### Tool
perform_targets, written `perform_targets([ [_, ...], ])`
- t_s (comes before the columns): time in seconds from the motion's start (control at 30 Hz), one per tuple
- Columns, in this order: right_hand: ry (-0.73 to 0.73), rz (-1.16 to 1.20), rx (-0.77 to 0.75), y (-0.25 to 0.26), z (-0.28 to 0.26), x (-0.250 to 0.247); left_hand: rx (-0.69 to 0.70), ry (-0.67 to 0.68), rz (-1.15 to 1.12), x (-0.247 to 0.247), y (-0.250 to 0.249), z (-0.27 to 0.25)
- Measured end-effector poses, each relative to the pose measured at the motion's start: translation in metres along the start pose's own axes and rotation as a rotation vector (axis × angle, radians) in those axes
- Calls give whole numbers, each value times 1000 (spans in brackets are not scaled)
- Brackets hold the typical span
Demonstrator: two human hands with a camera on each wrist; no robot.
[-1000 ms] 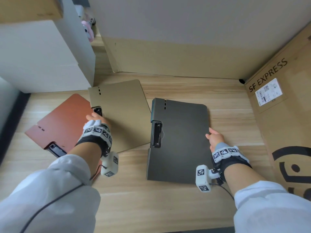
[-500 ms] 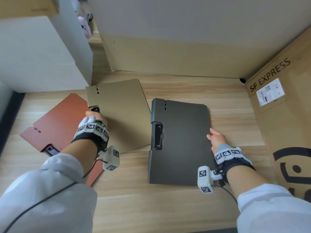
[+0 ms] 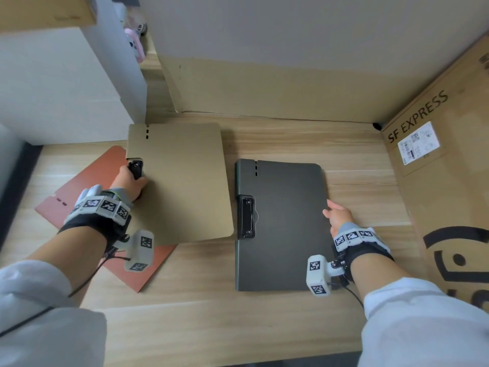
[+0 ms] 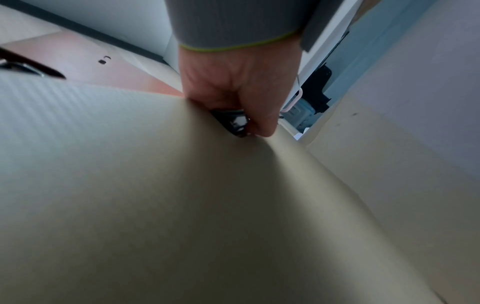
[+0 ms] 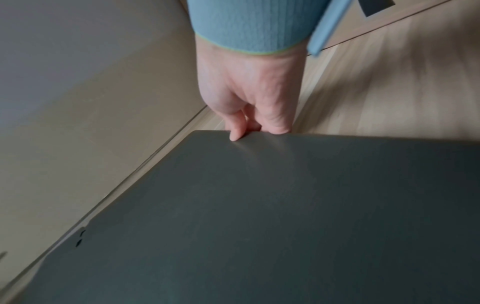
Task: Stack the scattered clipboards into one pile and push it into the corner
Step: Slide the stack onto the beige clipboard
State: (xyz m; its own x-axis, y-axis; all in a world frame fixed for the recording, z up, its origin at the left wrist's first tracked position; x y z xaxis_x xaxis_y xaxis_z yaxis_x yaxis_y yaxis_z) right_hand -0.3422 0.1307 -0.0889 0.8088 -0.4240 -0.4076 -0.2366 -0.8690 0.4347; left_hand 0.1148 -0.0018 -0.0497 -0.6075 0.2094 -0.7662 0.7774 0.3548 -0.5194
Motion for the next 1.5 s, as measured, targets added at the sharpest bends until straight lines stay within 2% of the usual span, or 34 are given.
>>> perform_targets([
  [0.17,11,8,-18,-1,-6,10,117,88,36,0,-24,-16],
  [0.3,127,22,-37,2,-20,31,197,171,65,32,-56,-44],
  [0.4,270,1,6,4,-30,46,199,207,67,60,-72,-62],
  [0.53,331,4,20,3,-35,50,168,204,52,93,-89,-83],
  [0.83,326,-75,-82,-2,-37,49,95,248,68,132,-95,-100],
  [1.0,290,-130,-150,-13,10,57,80,250,36,138,-95,-104],
  [1.23,160,-137,-165,-4,-28,55,86,192,-7,140,-95,-103],
  [1.5,130,-118,-160,0,-23,58,42,170,-23,144,-96,-100],
])
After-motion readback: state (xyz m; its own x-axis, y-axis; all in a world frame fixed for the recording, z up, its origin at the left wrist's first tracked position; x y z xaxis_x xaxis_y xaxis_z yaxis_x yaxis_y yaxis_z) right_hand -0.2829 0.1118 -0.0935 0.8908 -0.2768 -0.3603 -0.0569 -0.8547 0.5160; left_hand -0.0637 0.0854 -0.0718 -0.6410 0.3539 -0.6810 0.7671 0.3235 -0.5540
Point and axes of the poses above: each hand's wrist, its own z-axis towards the middle knuckle, its own x-axis out of the palm, y = z × x, the point moved 2 cm from there along z, towards the middle knuckle, and after that the axes turned 12 degrees about x, right-handed, at the moved point
